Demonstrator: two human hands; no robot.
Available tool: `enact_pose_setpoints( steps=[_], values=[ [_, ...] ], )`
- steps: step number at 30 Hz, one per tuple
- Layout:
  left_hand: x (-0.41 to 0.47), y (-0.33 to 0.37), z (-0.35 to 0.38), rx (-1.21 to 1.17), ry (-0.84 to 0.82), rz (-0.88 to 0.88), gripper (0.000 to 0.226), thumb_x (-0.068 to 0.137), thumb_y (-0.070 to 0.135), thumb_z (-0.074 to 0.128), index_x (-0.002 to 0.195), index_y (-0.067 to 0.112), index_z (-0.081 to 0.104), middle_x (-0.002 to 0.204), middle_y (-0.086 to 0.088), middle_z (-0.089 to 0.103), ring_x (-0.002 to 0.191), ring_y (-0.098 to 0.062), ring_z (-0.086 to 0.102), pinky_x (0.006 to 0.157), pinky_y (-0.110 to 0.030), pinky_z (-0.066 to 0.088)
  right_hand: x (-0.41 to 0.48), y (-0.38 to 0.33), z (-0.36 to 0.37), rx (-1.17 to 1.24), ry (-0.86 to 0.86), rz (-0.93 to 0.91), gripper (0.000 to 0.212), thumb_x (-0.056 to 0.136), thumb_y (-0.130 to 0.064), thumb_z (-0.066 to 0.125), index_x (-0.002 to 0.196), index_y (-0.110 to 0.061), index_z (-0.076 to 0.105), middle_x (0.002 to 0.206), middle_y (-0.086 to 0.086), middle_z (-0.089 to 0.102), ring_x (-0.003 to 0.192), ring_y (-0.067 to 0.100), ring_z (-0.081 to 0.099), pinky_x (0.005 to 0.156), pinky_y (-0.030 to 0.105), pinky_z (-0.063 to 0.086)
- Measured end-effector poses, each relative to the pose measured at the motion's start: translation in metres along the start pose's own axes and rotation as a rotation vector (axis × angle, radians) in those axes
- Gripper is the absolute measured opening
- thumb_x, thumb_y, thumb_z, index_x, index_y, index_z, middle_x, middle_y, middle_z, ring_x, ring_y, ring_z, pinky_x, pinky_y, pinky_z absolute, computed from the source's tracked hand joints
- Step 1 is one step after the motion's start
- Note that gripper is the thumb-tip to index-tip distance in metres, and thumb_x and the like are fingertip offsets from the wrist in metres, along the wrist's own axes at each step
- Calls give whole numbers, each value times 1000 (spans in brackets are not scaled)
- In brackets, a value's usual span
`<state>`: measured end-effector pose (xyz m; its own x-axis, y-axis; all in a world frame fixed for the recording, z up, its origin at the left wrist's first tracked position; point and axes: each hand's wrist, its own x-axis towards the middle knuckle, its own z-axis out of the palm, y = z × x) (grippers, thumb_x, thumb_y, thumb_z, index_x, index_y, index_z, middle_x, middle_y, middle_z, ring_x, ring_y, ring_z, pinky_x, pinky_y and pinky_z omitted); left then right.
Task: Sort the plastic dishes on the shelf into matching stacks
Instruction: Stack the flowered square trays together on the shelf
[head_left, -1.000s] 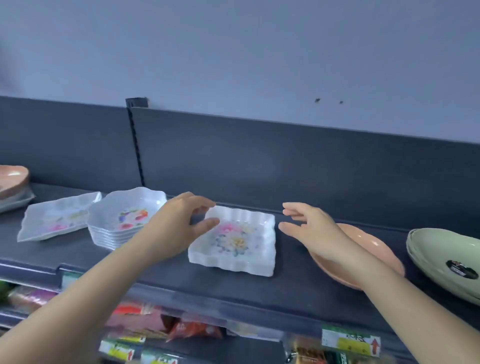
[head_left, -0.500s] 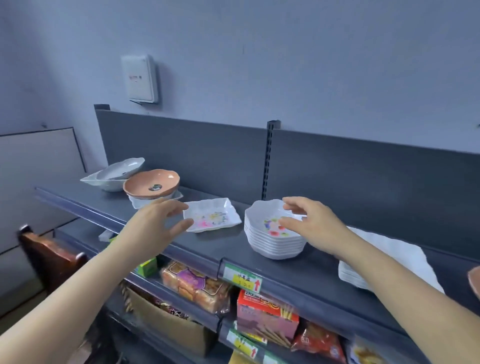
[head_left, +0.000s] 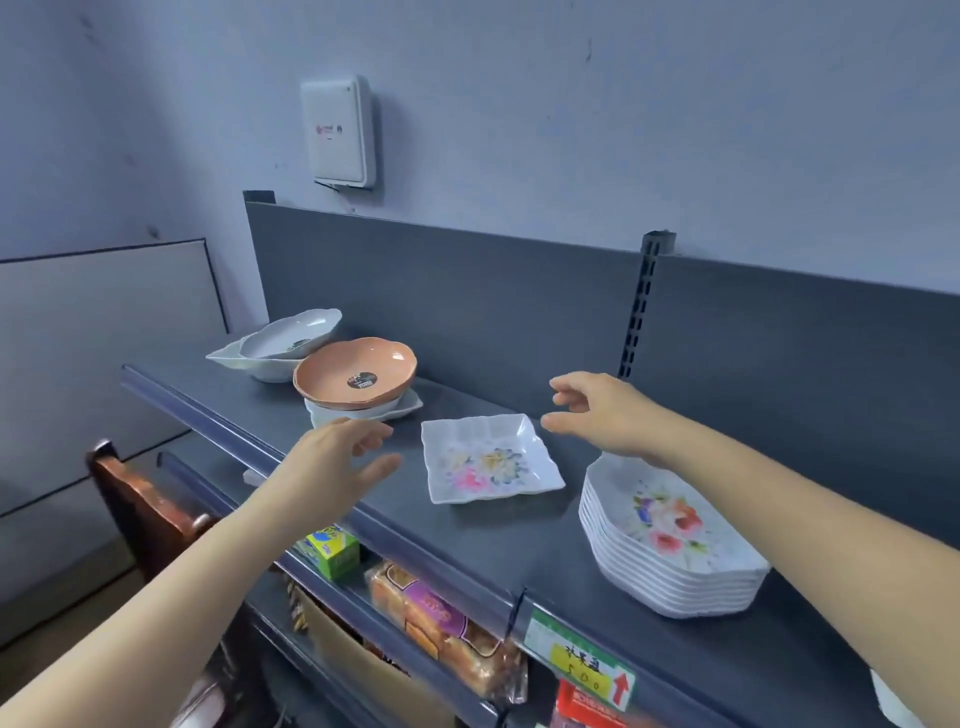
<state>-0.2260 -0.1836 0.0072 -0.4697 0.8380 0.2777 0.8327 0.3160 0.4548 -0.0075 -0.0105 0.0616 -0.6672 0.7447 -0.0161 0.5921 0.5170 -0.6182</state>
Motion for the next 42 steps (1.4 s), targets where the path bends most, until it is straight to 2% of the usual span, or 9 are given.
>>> enact_pose_setpoints(
  steps=[5,9,14,17,22,24,27,32,42],
  values=[
    [63,-14,44,-28,-116,-104,45,90,36,60,128,11,57,106,-2,63,99,-20,57,84,-24,41,75,20,-1,-73,-108,93,66,89,-37,61,146,-16,34,142,-2,47,128,19,48,102,31,41],
    [100,-33,74,-85,-247,-263,56,89,42,59,134,9,50,121,-5,62,108,-22,58,87,-27,45,126,33,8,-156,-199,151,61,90,-36,59,141,-7,39,139,13,51,125,28,51,108,42,39],
    [123,-48,98,-224,-336,-394,51,88,43,61,125,9,55,115,-9,63,87,-26,67,84,-41,57,166,50,25,-189,-313,190,69,90,-40,60,145,-10,31,140,5,49,124,25,49,104,36,42],
    [131,-48,107,-374,-391,-412,31,90,33,62,105,6,64,95,-13,70,72,-21,67,73,-38,61,182,66,38,-122,-376,258,74,87,-33,63,147,-10,26,121,2,57,100,20,62,97,34,50],
    [142,-45,112,-626,-439,-468,16,93,12,59,107,4,63,100,-14,73,77,-25,71,72,-38,62,196,76,47,-4,-492,330,12,89,-16,62,99,-9,61,92,1,68,90,23,71,88,32,57],
    [147,-44,112,-657,-428,-460,14,94,10,56,106,6,61,100,-14,72,78,-28,72,71,-40,62,194,73,40,48,-494,329,13,89,-14,61,101,-9,64,100,3,71,97,25,71,87,32,58],
    [160,-40,104,-661,-401,-388,13,95,12,55,107,9,61,97,-13,73,80,-33,72,69,-42,61,187,64,24,117,-408,325,24,89,-12,61,113,-11,63,109,4,72,96,24,72,88,34,57],
    [184,-22,77,-736,-377,-259,13,96,14,53,108,10,57,82,-9,71,58,-18,66,48,-28,53,149,35,-13,202,-235,294,23,90,-11,56,111,-18,66,100,-3,75,79,12,72,71,21,56],
    [183,46,42,-940,-530,7,19,97,15,50,116,13,54,84,-5,73,59,-12,68,45,-23,51,28,7,-55,391,134,346,24,96,-19,54,116,-31,62,101,-3,75,85,13,71,78,30,58]
  ],
)
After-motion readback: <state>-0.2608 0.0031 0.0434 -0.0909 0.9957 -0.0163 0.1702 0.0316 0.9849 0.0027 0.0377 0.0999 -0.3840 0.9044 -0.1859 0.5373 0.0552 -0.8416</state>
